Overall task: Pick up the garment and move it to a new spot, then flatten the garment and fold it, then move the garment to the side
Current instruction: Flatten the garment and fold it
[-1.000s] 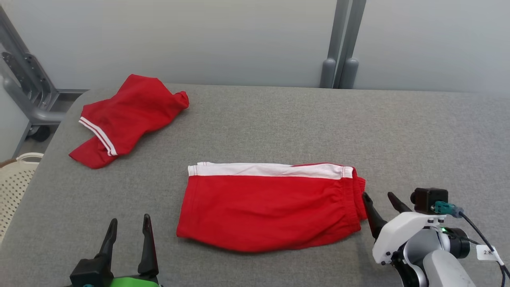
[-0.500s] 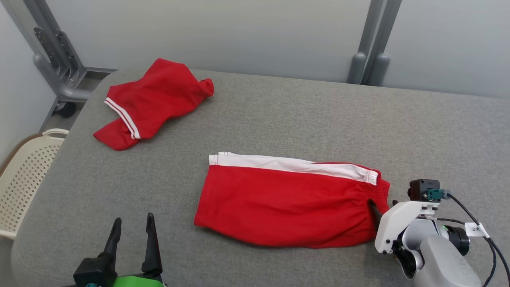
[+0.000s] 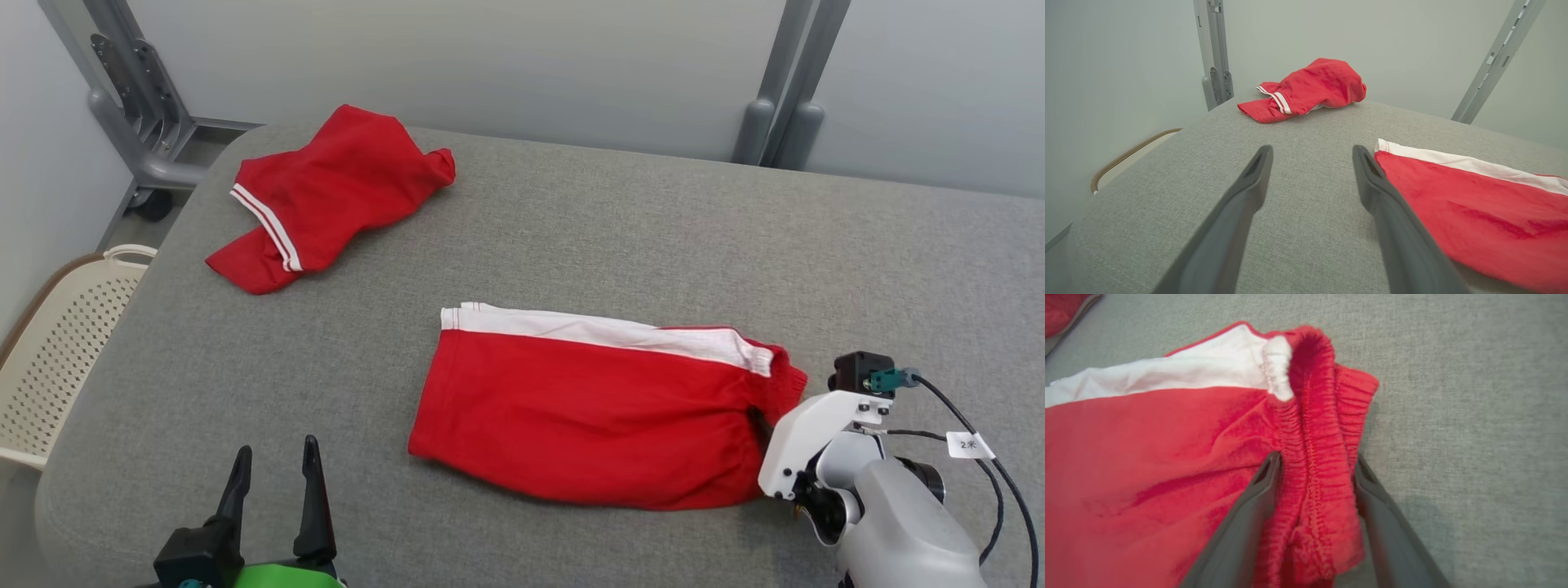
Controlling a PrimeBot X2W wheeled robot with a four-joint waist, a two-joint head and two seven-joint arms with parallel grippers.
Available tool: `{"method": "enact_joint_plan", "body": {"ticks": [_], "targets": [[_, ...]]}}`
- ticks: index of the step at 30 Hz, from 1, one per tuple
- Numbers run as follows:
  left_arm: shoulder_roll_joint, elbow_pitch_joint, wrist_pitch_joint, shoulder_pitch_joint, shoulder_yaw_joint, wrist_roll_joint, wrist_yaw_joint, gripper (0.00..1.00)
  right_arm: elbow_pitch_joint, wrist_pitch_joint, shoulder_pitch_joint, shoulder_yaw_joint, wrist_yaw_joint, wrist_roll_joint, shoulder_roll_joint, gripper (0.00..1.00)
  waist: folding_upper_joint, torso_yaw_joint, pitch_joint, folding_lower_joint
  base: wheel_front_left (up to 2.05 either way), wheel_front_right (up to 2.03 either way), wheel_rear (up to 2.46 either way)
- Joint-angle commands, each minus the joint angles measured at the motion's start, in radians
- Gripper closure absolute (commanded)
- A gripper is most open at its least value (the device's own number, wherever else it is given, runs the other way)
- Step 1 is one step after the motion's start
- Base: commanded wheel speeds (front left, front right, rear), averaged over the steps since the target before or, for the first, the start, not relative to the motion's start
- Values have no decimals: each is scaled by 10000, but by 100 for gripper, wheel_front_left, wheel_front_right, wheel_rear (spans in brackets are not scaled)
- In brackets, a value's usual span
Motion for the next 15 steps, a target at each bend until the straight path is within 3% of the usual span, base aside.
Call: {"method": "enact_joint_plan", "body": {"ticks": [1, 2, 3, 9, 15], "targets": [[-15, 5, -32, -124, 38, 69, -36, 0, 145, 136, 3, 87, 4, 60, 44, 71, -1, -30, 16, 0, 0, 0, 0], [-32, 14, -32, -147, 49, 87, -66, 0, 174, 150, -104, 169, 4, 121, 5, 89, -1, -58, 28, 0, 0, 0, 0], [-45, 27, -32, -173, 50, 109, -98, 0, 195, 207, -199, 246, 2, 199, -30, 100, -1, -83, 38, 0, 0, 0, 0], [-125, 109, -32, -149, 74, 198, -172, 0, -13, 767, -691, 842, 1, 904, -375, 100, -1, -332, -9, 0, 0, 0, 0], [-169, 136, -32, -63, 60, 254, -244, 0, -690, 1813, -769, 1573, -1, 1822, -1221, 100, -1, -712, -100, 0, 0, 0, 0]]}}
